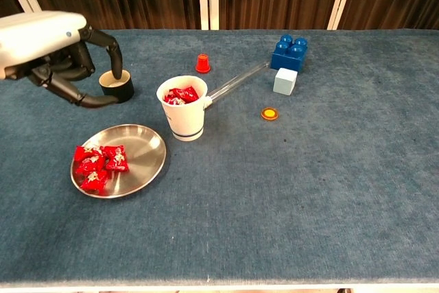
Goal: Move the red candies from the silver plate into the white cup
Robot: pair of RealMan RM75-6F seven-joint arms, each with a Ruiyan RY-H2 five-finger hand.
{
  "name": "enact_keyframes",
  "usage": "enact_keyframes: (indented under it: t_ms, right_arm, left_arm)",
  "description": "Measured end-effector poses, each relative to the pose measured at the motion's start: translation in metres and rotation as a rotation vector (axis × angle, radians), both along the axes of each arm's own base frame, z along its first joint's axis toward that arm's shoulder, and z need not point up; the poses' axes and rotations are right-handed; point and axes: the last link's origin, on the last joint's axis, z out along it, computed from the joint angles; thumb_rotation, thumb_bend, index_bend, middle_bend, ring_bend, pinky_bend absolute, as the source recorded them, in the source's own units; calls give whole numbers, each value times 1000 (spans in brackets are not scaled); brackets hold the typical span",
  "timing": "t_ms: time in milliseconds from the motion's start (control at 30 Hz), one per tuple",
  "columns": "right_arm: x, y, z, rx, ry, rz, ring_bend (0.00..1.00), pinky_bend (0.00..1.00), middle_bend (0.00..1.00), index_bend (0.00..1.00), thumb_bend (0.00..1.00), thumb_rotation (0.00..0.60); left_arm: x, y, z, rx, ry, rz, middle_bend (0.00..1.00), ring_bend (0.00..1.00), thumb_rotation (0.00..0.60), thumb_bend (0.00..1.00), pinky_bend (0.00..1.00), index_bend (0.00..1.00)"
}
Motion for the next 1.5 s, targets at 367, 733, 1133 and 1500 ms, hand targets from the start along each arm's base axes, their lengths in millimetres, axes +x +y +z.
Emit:
enact_keyframes:
  t_ms: [367,733,1133,1500]
  right_arm:
    - [2,1,1,-1,5,8,0,8,33,0,330,600]
    - [0,3,1,-1,1,-3,0,9,34,0,331,600]
    - [0,3,0,1,3,-6,0,9,33,0,330,600]
    - [1,2,0,2,6,-7,0,10,33,0,330,600]
  left_arm:
    - [-15,-17,-40,-53,162,5,929,900,495,141,856,427]
    - [-18,-18,-61,-70,209,56,929,900,496,141,856,427]
    - [-21,-17,-63,-87,223,68,929,899,494,203,856,441]
    - [-24,-13,-65,-113,215,76,929,899,492,418,856,591]
